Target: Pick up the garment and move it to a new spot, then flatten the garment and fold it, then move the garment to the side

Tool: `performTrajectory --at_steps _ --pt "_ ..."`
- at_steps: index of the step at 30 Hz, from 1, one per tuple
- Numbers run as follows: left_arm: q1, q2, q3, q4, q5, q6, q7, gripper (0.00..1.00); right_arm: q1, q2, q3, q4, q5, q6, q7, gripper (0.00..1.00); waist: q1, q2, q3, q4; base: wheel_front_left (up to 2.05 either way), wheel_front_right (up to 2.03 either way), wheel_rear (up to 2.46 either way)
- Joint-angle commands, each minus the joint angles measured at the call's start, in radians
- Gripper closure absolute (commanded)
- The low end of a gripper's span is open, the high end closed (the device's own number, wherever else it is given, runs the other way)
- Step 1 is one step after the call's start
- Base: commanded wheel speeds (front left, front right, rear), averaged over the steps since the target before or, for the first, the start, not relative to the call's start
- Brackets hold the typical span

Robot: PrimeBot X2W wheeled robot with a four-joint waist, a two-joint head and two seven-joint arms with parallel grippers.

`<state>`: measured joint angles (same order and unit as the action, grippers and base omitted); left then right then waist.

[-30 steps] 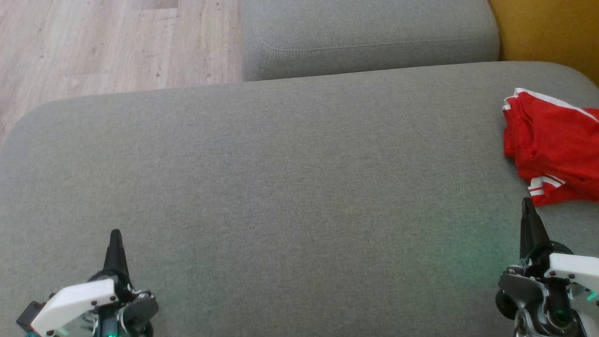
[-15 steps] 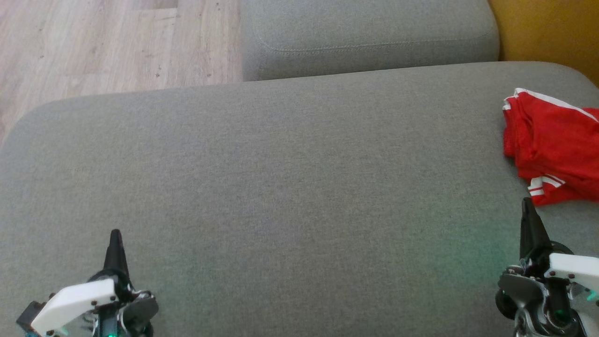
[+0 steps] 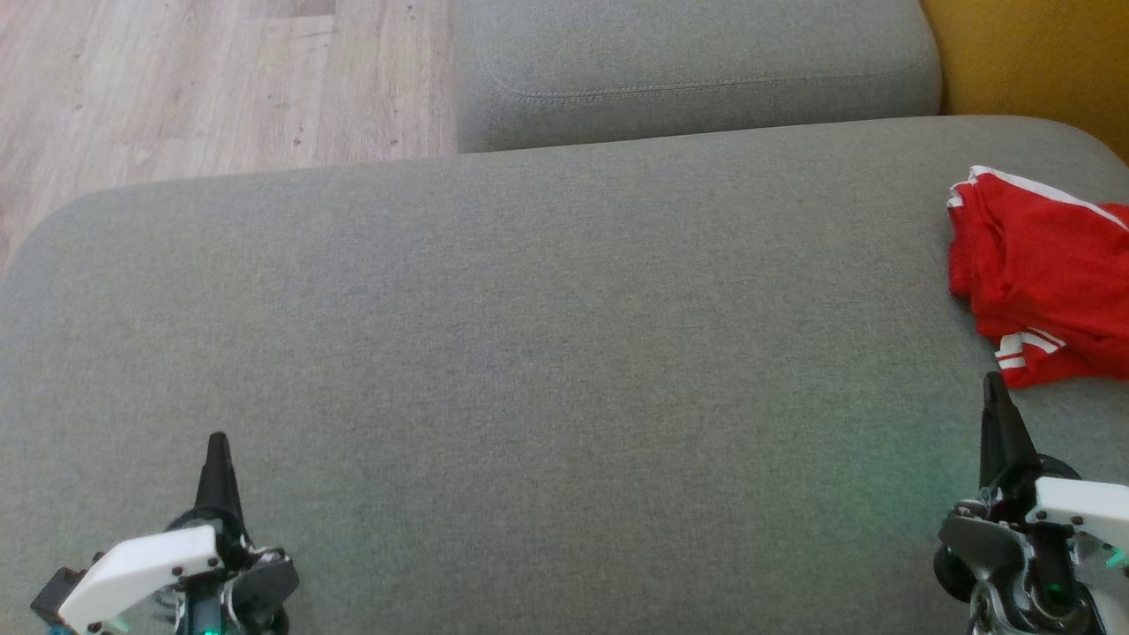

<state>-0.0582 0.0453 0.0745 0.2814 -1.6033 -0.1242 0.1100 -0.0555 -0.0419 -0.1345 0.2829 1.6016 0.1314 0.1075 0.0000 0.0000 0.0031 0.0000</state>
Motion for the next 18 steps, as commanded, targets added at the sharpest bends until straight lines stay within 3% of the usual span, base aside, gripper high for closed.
performTrajectory --at_steps 1,18 --pt "-0.05 0.005 0.039 -0.036 -0.005 -0.007 0.003 1.0 -0.052 -0.008 0.021 -0.038 0.007 -0.001 0.006 1.0 0.0 0.0 0.0 0.0 0.0 0.0 0.0" --pt "-0.05 0.005 0.039 -0.036 -0.005 -0.007 0.003 1.0 -0.052 -0.008 0.021 -0.038 0.007 -0.001 0.006 1.0 0.0 0.0 0.0 0.0 0.0 0.0 0.0"
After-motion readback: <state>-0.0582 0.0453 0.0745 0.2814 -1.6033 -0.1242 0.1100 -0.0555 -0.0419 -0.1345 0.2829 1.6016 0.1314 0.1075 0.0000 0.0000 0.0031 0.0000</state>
